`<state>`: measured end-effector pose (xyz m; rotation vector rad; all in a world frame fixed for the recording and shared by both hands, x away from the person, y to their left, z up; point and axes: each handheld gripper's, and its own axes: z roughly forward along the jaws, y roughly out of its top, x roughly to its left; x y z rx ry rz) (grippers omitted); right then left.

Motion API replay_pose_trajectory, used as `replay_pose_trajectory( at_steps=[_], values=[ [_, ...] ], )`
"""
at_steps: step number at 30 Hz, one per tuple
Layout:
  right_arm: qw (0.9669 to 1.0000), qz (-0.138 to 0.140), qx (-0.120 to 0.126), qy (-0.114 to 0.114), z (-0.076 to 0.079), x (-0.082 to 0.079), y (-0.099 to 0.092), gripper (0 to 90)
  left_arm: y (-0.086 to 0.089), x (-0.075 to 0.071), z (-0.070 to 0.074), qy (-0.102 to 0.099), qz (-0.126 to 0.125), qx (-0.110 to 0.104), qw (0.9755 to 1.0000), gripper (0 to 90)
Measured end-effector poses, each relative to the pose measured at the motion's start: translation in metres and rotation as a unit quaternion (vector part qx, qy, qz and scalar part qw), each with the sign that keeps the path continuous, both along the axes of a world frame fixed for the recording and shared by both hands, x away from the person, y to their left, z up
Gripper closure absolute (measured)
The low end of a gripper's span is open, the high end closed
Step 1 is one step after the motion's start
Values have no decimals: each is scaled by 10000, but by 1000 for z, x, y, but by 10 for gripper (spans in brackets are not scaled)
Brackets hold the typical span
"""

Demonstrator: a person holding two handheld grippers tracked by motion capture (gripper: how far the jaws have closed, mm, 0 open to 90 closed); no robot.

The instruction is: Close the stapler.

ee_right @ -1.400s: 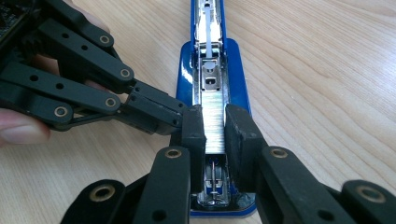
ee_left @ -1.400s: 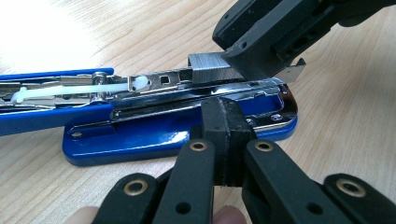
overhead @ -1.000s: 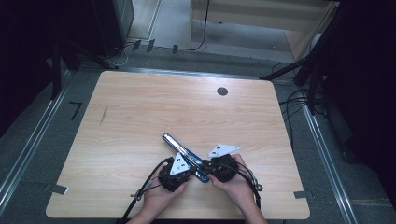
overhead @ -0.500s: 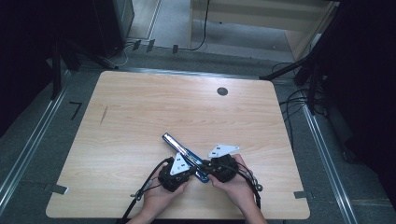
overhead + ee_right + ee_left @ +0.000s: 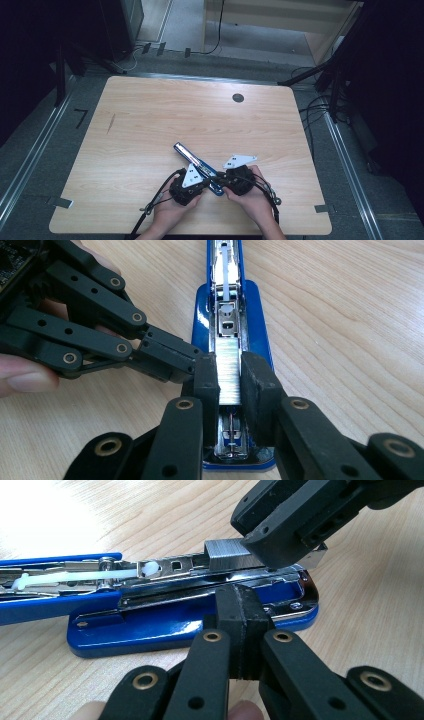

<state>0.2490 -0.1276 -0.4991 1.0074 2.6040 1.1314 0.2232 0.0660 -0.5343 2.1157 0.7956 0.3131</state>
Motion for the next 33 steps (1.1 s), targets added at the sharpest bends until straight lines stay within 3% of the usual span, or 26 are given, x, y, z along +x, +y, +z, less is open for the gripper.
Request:
replay_pose_trajectory(
  at_steps=[7,33],
  values=[
    [10000,-11,-33,-63,0,0,0,796,0,0,0,-1,1,2,10000,900],
    [10000,2,-33,27,1,0,-1,792,0,0,0,0,2,2,10000,900]
  ],
)
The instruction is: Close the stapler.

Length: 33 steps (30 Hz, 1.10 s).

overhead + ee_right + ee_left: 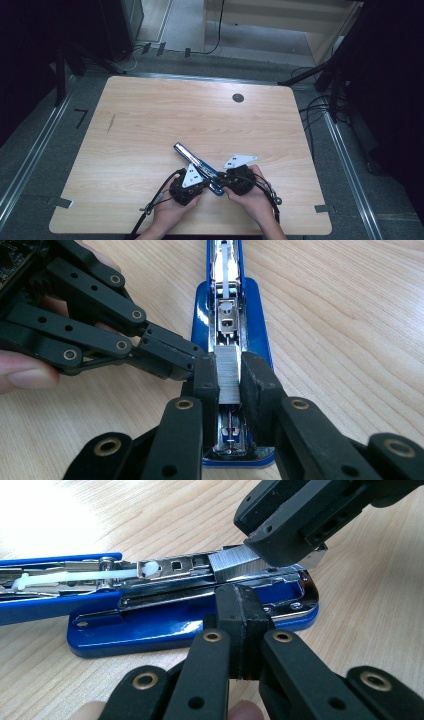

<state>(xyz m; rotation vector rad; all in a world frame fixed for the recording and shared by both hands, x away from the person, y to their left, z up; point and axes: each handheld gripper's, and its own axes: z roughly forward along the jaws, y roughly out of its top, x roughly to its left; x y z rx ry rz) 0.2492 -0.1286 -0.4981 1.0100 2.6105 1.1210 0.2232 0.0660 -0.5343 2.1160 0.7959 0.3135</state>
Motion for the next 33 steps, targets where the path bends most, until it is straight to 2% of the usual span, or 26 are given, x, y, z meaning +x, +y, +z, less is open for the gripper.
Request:
replay_pose_trajectory(
  at_steps=[13,22,33],
  values=[
    [9999,-4,43,-149,4,-2,-1,798,0,0,0,4,4,-6,10000,900],
    [9999,-9,-57,-153,3,-2,-1,798,0,0,0,-2,3,-1,10000,900],
    [9999,6,-46,-154,2,-2,0,798,0,0,0,-1,3,-1,10000,900]
  ],
)
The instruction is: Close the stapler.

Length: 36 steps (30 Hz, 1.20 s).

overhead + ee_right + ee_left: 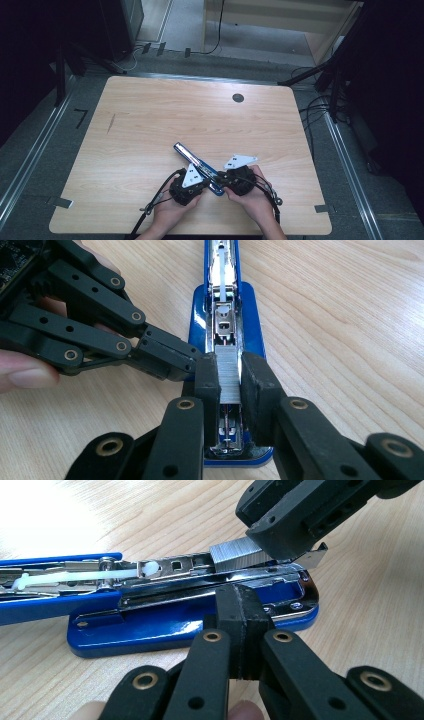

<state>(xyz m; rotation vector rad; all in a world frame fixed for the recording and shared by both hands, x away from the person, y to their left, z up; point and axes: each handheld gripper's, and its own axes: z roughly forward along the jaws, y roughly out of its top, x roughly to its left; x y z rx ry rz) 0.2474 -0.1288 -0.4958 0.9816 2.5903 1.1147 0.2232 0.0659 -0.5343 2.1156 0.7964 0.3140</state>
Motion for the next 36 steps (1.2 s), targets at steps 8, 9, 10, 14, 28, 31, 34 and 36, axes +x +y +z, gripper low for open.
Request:
replay_pose_trajectory(
  at_steps=[8,9,10,14,28,31,34,36],
  values=[
    [10000,-2,-55,68,-2,1,1,795,0,0,0,1,-2,2,10000,900],
    [10000,-8,-49,79,-2,1,1,794,0,0,0,1,-2,0,10000,900],
    [10000,-5,-38,68,-2,1,1,794,0,0,0,1,-2,-2,10000,900],
    [10000,-12,-18,70,-2,1,1,791,0,0,0,1,-2,-1,10000,900],
    [9996,-97,270,-24,0,6,5,889,0,0,0,6,1,-14,10000,900],
    [9995,-88,296,-20,-2,9,12,900,0,0,0,12,-2,-17,10000,900],
    [9996,-88,272,-43,-4,13,19,900,0,0,0,19,-2,-18,10000,900],
    [9996,-111,260,-61,-4,14,23,900,0,0,0,11,-9,-7,10000,900]
  ],
)
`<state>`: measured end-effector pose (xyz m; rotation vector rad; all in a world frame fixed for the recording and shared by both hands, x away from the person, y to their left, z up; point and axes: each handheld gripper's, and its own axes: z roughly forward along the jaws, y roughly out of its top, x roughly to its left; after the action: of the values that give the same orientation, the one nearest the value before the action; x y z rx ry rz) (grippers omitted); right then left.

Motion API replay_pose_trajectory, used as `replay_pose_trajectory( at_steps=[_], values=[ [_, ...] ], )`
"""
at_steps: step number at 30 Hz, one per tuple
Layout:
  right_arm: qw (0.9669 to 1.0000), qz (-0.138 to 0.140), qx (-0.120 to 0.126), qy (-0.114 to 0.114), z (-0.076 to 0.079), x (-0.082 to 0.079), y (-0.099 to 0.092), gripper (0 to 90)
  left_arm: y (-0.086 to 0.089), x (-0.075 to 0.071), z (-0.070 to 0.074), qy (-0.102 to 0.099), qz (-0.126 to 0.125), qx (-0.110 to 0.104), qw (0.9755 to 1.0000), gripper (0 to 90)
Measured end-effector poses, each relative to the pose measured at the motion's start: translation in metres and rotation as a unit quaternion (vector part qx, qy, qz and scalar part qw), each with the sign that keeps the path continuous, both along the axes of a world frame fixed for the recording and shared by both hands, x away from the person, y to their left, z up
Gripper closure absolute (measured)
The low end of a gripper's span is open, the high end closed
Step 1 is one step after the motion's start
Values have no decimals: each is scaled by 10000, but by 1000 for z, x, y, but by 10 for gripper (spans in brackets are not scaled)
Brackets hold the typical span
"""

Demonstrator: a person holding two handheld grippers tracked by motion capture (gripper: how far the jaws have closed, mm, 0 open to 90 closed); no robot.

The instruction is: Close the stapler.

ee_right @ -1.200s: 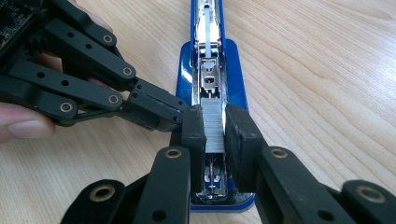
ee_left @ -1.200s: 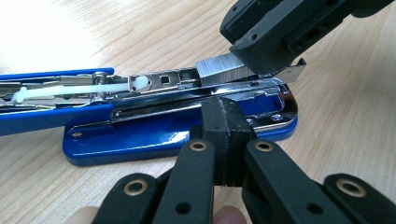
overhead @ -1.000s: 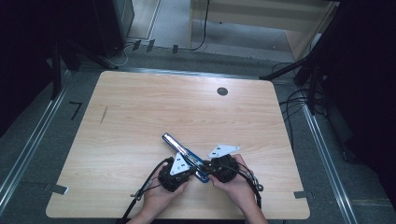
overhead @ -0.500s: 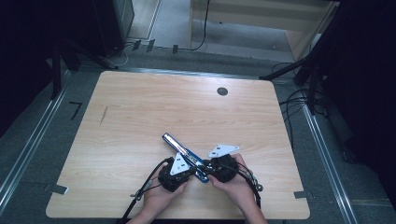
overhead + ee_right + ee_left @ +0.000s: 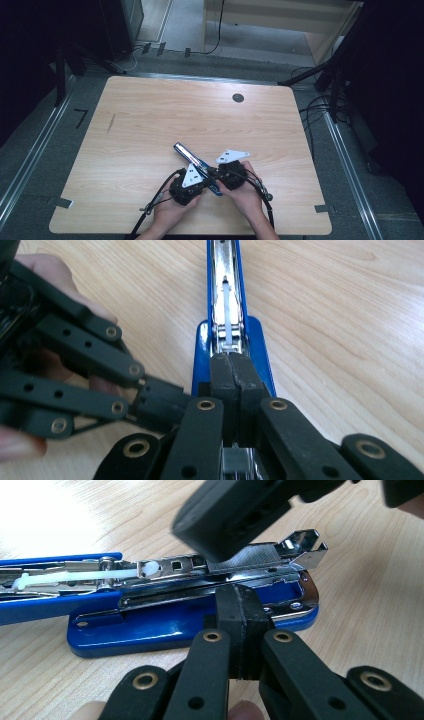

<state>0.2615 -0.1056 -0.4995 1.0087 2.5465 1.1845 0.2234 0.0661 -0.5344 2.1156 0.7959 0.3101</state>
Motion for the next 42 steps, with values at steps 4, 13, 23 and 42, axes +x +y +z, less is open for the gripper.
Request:
replay_pose_trajectory(
  at_steps=[4,13,23,42],
  values=[
    [9999,-10,-114,-31,-2,3,5,900,0,0,0,6,9,-16,10000,900],
    [9998,29,-203,-19,-4,-4,-3,900,0,0,0,3,10,-5,10000,900],
    [9999,36,-153,-17,-4,-8,-10,900,1,1,0,40,17,-43,10000,900],
    [9997,-136,92,-178,2,-13,-18,900,6,3,0,171,90,-158,9997,900]
  ],
)
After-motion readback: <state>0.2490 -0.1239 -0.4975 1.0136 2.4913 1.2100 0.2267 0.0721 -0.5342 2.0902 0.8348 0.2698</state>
